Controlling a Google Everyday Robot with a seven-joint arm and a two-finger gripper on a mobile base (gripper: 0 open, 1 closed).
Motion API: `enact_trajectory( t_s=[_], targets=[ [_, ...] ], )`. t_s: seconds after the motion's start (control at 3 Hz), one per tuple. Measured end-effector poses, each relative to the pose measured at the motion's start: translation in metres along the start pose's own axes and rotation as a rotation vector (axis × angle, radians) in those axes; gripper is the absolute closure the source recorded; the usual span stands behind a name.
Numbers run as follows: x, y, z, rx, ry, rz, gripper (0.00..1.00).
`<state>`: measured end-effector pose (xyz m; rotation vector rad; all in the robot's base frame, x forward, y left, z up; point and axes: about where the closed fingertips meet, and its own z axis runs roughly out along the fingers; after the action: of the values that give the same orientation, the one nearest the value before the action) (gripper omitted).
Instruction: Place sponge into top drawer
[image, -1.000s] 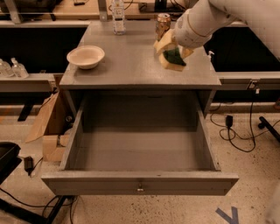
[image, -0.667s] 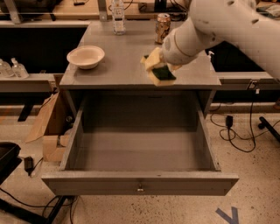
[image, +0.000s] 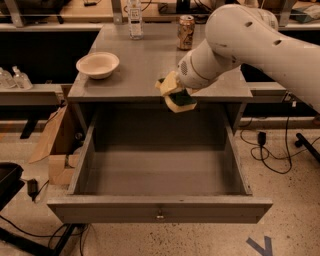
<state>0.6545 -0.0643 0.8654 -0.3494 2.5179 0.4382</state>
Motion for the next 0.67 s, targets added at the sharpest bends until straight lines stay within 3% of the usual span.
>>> enact_trajectory(
  t_s=[0.33, 0.67],
  targets=[
    [0.010, 0.006, 0.004, 0.003, 0.001, -0.024, 1.00],
    [0.041, 0.034, 0.008, 0.005, -0.032, -0.160, 1.00]
  ],
)
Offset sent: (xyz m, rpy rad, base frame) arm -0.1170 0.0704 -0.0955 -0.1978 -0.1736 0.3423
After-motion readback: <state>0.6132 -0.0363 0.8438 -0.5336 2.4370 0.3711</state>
